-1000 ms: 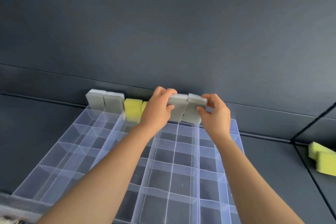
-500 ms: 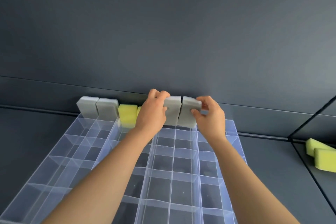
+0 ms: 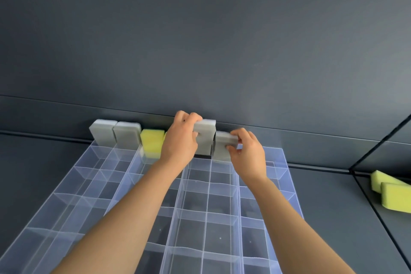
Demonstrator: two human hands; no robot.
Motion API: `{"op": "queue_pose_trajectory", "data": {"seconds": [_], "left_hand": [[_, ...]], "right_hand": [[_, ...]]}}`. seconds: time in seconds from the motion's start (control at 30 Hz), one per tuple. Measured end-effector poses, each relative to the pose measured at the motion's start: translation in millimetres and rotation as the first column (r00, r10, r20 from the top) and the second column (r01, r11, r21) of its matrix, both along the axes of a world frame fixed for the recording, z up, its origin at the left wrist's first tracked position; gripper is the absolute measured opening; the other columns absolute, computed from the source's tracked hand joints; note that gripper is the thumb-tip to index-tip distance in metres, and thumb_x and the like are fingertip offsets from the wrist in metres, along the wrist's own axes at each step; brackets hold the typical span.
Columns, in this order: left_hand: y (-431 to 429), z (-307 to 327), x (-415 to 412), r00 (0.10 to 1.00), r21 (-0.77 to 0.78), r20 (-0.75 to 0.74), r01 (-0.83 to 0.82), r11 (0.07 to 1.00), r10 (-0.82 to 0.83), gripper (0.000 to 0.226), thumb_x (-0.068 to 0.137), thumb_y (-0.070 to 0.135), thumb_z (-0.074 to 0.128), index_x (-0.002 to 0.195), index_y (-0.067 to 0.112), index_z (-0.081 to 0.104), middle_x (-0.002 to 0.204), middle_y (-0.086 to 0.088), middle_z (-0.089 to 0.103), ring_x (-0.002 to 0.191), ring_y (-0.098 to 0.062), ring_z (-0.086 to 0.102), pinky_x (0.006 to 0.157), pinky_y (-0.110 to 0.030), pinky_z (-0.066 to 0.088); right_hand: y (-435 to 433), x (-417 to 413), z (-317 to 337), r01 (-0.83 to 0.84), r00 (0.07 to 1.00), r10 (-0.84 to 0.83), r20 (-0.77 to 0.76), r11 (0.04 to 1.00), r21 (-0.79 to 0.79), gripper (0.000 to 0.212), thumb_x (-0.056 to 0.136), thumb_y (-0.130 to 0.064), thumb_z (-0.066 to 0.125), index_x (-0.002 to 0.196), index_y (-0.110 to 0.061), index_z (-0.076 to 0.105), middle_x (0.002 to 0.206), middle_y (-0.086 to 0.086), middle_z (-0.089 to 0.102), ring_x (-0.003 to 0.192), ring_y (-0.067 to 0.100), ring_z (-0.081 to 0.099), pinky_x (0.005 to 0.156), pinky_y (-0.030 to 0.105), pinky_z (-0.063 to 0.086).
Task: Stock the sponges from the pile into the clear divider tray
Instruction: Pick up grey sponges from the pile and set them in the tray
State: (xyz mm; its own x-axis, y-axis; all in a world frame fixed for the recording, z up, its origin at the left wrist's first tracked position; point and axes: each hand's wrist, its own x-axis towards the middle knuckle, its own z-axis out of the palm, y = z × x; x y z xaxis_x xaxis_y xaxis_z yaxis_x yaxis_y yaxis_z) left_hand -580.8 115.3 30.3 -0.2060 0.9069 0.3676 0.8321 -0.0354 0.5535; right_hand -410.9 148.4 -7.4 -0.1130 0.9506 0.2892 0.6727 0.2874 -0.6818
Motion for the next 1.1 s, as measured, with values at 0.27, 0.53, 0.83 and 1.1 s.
{"op": "queue_pose_trajectory", "data": {"seconds": [0.27, 0.53, 0.83, 1.1], "left_hand": [[2, -13, 3, 0.986, -0.085, -0.154, 0.048, 0.995, -0.06, 0.029, 0.084, 0.005, 0.062, 0.111, 0.014, 0.056, 0.112, -0.005, 0.05, 0.092, -0.027, 0.055, 0.074, -0.04, 0.048], [11, -20, 3, 0.909, -0.076, -0.409, 0.058, 0.995, -0.084, 0.033, 0.074, -0.011, 0.062, 0.1, 0.008, 0.056, 0.102, -0.007, 0.053, 0.093, -0.025, 0.049, 0.067, -0.03, 0.043], [12, -22, 3, 0.892, -0.093, -0.44, 0.063, 0.994, -0.098, 0.028, 0.073, -0.016, 0.057, 0.092, 0.005, 0.057, 0.099, -0.01, 0.054, 0.09, -0.027, 0.051, 0.059, -0.03, 0.037], [2, -22, 0, 0.862, -0.038, -0.5, 0.071, 0.997, -0.081, 0.025, 0.072, 0.008, 0.075, 0.095, 0.008, 0.065, 0.099, -0.01, 0.06, 0.086, -0.031, 0.055, 0.068, -0.039, 0.046]], "right_hand": [[2, 3, -10, 0.013, 0.997, -0.018, 0.077, 0.997, 0.075, 0.036, 0.082, -0.013, 0.069, 0.117, -0.014, 0.06, 0.118, 0.004, 0.052, 0.09, 0.025, 0.057, 0.077, 0.03, 0.047], [2, 3, -10, -0.038, 0.99, 0.02, 0.142, 0.991, 0.128, 0.028, 0.084, -0.011, 0.066, 0.112, -0.015, 0.065, 0.115, 0.003, 0.054, 0.065, 0.018, 0.048, 0.062, 0.026, 0.039], [3, 3, -10, -0.062, 0.978, 0.029, 0.205, 0.986, 0.153, 0.023, 0.084, -0.009, 0.065, 0.107, -0.01, 0.067, 0.112, 0.006, 0.058, 0.068, 0.027, 0.058, 0.057, 0.029, 0.043], [-10, 6, -4, -0.034, 0.954, 0.0, 0.3, 0.994, 0.108, 0.045, 0.091, -0.016, 0.058, 0.133, -0.015, 0.045, 0.128, 0.004, 0.05, 0.092, 0.029, 0.058, 0.064, 0.034, 0.046]]}}
